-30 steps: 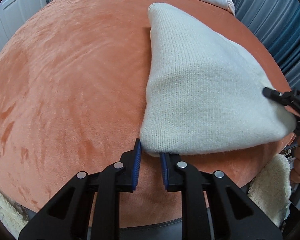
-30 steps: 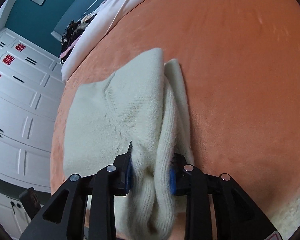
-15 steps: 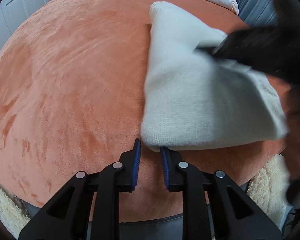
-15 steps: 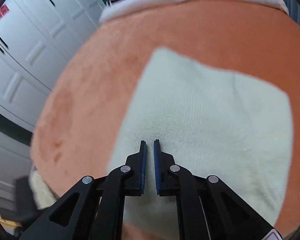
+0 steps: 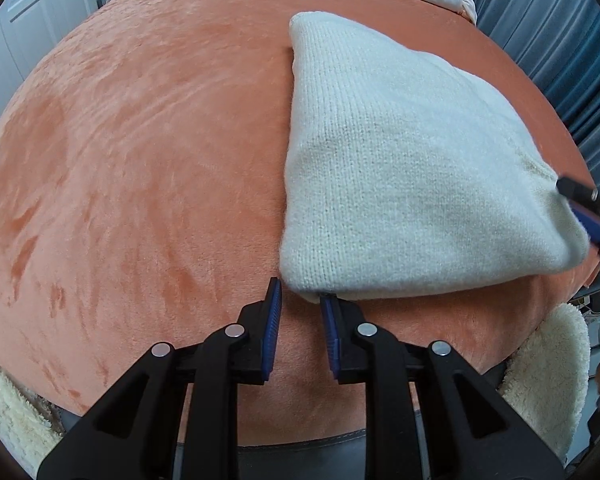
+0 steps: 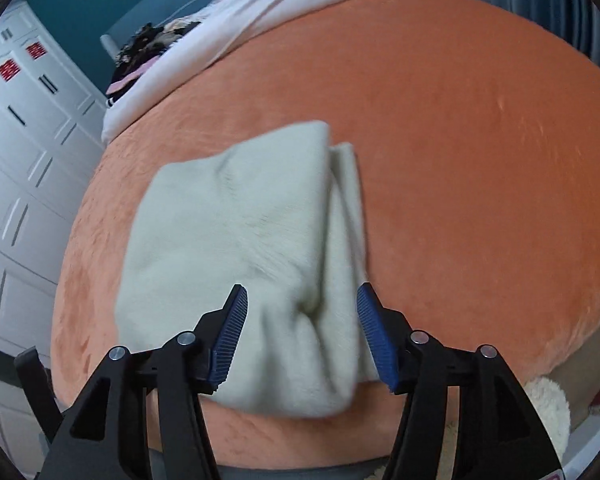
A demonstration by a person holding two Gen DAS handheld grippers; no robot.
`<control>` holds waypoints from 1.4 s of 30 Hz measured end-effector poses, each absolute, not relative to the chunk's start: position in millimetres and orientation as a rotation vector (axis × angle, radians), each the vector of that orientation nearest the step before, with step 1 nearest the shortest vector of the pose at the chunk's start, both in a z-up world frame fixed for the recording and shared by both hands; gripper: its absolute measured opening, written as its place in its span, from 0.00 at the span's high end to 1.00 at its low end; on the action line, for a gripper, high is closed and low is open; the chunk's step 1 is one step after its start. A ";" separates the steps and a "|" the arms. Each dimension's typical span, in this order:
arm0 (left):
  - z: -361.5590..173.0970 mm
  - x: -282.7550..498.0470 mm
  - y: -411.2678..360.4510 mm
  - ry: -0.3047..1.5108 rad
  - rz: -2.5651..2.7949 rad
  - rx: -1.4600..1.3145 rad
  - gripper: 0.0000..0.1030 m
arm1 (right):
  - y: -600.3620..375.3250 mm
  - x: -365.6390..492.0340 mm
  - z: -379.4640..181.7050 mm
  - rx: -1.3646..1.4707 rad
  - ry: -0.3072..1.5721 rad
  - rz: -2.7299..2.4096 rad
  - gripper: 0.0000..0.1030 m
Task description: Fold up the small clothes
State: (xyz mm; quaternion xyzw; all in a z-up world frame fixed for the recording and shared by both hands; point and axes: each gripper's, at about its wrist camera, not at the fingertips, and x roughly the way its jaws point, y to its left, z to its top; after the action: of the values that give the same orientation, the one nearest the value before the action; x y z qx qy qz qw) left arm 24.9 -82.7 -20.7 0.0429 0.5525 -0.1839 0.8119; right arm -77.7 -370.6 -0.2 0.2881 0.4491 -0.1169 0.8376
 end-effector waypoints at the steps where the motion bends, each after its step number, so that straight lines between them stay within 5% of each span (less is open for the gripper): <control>1: -20.6 25.0 -82.9 1.180 -0.391 0.091 0.81 | -375.6 -82.0 -8.0 0.653 0.963 -0.233 0.44; 3: -20.8 25.4 -82.9 1.182 -0.389 0.096 0.81 | -373.7 -80.0 -23.5 0.713 0.978 -0.181 0.50; 5: -20.4 25.3 -83.6 1.184 -0.383 0.100 0.81 | -362.2 -69.0 -31.2 0.702 0.996 -0.158 0.80; 8: -18.8 24.0 -84.7 1.188 -0.378 0.104 0.81 | -347.7 -63.5 0.9 0.612 0.902 -0.154 0.85; 12: -21.8 23.9 -81.5 1.219 -0.377 0.076 0.81 | -352.3 -74.9 50.3 0.567 0.747 -0.136 0.86; 17: -28.3 26.1 -69.1 1.240 -0.336 0.042 0.83 | -384.1 -65.6 -45.5 0.588 1.004 -0.233 0.85; 22: 13.0 12.4 -66.2 1.123 -0.433 -0.016 0.83 | -382.1 -67.9 -36.4 0.602 0.964 -0.204 0.83; 27: 56.4 13.4 -88.4 1.028 -0.545 -0.065 0.71 | -372.1 -74.8 -17.5 0.675 0.879 -0.167 0.83; 33: 16.3 47.0 -127.8 1.116 -0.457 0.049 0.69 | -367.5 -69.9 -53.3 0.666 0.962 -0.197 0.82; 42: 15.4 41.4 -128.9 1.083 -0.447 0.104 0.68 | -355.8 -67.4 19.1 0.505 0.844 -0.261 0.72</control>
State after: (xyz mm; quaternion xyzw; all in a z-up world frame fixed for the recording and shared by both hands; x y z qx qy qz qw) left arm 41.4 -128.9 15.4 0.0489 0.5108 -0.2107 0.8320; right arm -67.4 -355.8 19.1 0.2419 0.4041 -0.1248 0.8733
